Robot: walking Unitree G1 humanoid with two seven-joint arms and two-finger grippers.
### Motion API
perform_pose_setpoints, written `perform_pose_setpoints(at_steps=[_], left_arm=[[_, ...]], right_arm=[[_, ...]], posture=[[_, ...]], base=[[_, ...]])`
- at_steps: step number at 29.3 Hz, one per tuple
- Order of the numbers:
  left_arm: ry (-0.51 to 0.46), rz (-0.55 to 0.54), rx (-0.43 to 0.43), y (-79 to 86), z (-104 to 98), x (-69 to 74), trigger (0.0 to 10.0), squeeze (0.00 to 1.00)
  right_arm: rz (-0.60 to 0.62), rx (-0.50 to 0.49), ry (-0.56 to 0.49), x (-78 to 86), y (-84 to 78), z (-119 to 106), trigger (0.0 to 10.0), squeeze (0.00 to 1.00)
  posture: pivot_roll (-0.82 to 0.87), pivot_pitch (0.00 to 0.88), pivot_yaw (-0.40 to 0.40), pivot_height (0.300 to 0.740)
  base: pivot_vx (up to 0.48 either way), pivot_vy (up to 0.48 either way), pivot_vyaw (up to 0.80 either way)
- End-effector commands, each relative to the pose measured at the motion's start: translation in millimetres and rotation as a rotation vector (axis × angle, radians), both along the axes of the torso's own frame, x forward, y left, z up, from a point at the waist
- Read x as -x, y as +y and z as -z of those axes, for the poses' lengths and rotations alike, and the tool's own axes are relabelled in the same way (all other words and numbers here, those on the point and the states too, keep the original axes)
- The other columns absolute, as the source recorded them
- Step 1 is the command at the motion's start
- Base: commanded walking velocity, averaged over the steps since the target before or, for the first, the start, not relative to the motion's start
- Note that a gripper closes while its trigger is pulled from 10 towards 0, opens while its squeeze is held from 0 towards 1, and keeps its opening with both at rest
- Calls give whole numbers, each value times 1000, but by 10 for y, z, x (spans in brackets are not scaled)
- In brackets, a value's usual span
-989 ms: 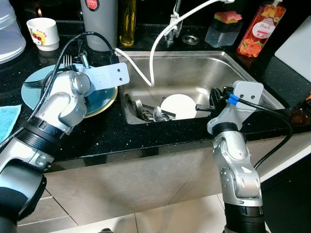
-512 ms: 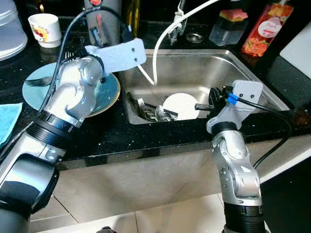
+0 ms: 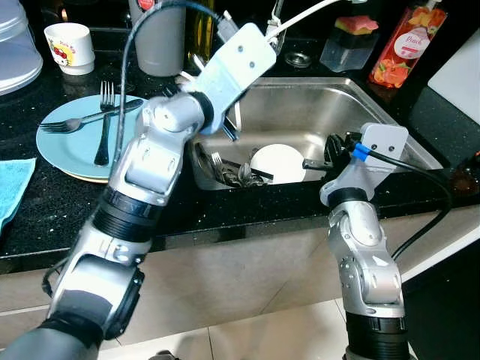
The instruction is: Kitchen organization
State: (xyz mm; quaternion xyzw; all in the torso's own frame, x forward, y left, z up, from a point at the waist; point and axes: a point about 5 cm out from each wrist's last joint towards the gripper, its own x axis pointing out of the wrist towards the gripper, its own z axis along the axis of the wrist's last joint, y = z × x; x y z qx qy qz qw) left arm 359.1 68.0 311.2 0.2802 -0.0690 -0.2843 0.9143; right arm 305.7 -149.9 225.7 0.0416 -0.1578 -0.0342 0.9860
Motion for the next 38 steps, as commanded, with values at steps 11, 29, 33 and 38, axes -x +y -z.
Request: perform_pose_setpoints(at_steps=[11, 29, 33, 38], left_arm=[[21, -18, 431, 176, -344, -10, 10000, 0], [-109, -660, 7, 1079, -221, -337, 10000, 0], [-32, -776, 95, 1292, -182, -356, 10000, 0], [128, -878, 343, 1374, -45, -263, 10000, 0]], right_arm=[[13, 3, 13, -5, -46, 22, 10000, 0], [-1, 11, 15, 0, -19, 29, 10000, 0], [-3, 9, 17, 0, -10, 40, 10000, 0], [-7, 6, 17, -3, 5, 46, 10000, 0]], posture=[[235, 91, -106, 740], [230, 75, -104, 740], [235, 71, -103, 740], [245, 68, -98, 740]], base=[[0, 0, 0], [0, 0, 0], [0, 0, 0], [0, 0, 0]])
